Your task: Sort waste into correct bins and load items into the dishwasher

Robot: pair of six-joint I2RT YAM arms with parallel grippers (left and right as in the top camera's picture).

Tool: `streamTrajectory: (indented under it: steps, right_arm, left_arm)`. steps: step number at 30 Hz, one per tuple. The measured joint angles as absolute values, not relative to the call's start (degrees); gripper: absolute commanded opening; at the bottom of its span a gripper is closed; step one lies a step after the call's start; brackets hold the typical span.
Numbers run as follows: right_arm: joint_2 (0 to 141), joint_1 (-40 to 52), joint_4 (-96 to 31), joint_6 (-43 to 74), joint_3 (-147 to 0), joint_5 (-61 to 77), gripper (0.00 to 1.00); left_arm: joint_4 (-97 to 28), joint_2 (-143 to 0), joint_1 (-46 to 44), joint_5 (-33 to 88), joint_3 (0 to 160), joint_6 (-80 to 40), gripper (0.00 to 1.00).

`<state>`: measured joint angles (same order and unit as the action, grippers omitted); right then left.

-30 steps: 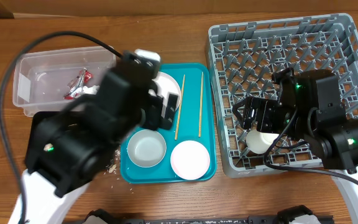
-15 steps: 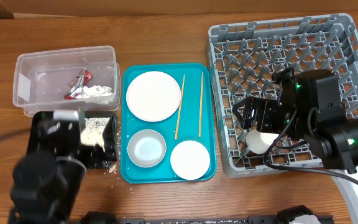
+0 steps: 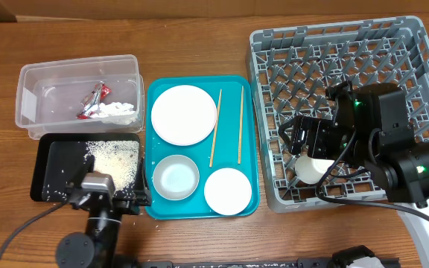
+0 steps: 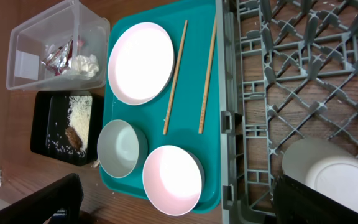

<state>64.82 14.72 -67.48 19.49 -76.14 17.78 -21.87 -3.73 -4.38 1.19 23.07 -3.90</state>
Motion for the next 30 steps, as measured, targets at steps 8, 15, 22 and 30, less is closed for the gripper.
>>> streamTrajectory:
  steps: [8, 15, 22, 30]
  right_arm:
    - [64.82, 14.72, -67.48, 19.49, -76.14, 17.80, 1.00]
    - [64.82, 14.72, -67.48, 19.49, -76.14, 17.80, 1.00]
    - [64.82, 14.72, -67.48, 19.49, -76.14, 17.78, 1.00]
    - [64.82, 14.72, -67.48, 19.49, -76.14, 17.78, 1.00]
  left_arm:
    - [-17.52, -1.02, -4.34, 2.00, 12.23, -4.73, 1.00]
    - [-15.68, -0.97, -4.34, 2.20, 5.50, -5.78, 1.00]
    - [-14.81, -0.91, -4.34, 2.20, 4.84, -5.82, 1.00]
    - [-14.79, -0.91, -4.34, 2.20, 4.84, -5.82, 1.00]
